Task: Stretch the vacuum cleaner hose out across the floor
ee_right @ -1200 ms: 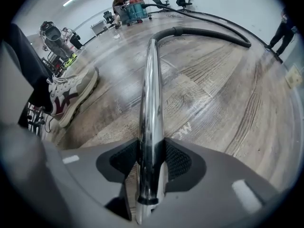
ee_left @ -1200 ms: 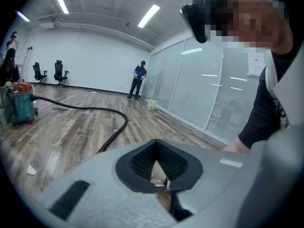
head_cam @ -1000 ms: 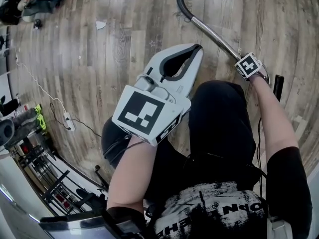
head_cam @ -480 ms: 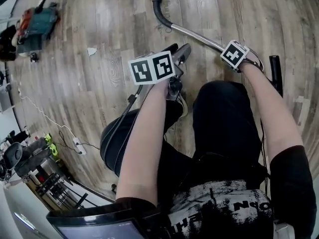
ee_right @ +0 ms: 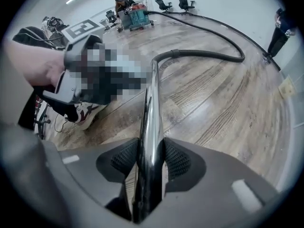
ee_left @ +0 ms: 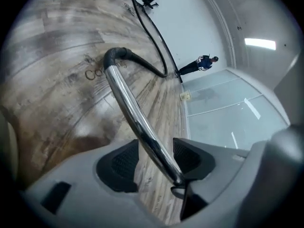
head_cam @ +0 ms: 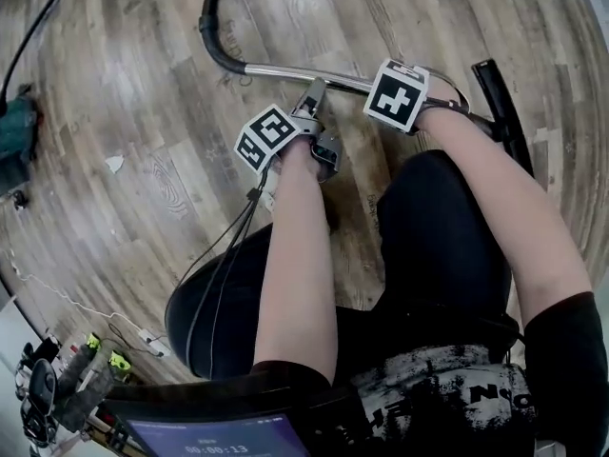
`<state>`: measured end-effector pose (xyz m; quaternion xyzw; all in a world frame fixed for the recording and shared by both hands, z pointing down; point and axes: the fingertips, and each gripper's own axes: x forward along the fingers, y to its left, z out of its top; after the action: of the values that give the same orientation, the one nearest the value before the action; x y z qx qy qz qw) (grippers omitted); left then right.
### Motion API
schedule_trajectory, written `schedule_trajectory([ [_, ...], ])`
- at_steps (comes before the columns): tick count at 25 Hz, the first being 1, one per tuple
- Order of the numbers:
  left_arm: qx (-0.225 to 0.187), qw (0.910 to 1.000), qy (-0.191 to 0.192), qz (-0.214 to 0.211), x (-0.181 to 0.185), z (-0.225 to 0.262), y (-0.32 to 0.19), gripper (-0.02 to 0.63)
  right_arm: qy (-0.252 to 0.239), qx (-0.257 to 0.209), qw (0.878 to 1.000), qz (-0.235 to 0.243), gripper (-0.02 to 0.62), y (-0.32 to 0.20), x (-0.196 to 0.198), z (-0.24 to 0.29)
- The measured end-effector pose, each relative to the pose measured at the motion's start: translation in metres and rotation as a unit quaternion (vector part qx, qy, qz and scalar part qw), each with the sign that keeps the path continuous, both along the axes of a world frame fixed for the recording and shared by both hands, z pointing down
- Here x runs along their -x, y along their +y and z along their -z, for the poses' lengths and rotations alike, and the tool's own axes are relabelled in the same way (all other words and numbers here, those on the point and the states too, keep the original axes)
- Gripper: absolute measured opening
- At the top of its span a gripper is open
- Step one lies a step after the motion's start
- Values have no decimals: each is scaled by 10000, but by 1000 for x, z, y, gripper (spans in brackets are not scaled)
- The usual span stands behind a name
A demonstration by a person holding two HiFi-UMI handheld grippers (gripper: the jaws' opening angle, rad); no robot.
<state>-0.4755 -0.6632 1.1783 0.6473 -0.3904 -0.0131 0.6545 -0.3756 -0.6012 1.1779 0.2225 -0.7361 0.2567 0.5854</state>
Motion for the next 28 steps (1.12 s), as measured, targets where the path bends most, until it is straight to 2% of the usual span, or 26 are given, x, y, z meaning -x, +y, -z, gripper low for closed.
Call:
schedule_trajectory([
  [6, 220, 9965, 695, 404, -30, -21, -20, 255, 46, -114, 9999, 83, 175, -6, 2, 12],
  [10, 196, 9952, 881, 383, -46, -25, -32, 252, 2, -114, 9999, 130, 175, -1, 6, 20],
  [13, 86, 9918, 1139, 575, -50, -24, -40, 223, 21, -217, 9992, 341, 176, 3, 14, 26],
  [18, 245, 9776, 1752, 1144, -56, -18, -49, 120, 53, -271, 9987, 436, 178, 2, 11, 23],
  [21, 66, 9800, 1557, 1239, -60, -8, -52, 72, 100, -282, 9987, 424, 183, 4, 6, 17],
  [25, -332, 9913, 903, 901, -64, 12, -60, 66, -140, -338, 9986, 388, 195, -2, 6, 12],
  [28, -419, 9923, 750, 894, -67, 31, -64, 66, -275, -455, 9968, 600, 204, 0, 4, 8],
])
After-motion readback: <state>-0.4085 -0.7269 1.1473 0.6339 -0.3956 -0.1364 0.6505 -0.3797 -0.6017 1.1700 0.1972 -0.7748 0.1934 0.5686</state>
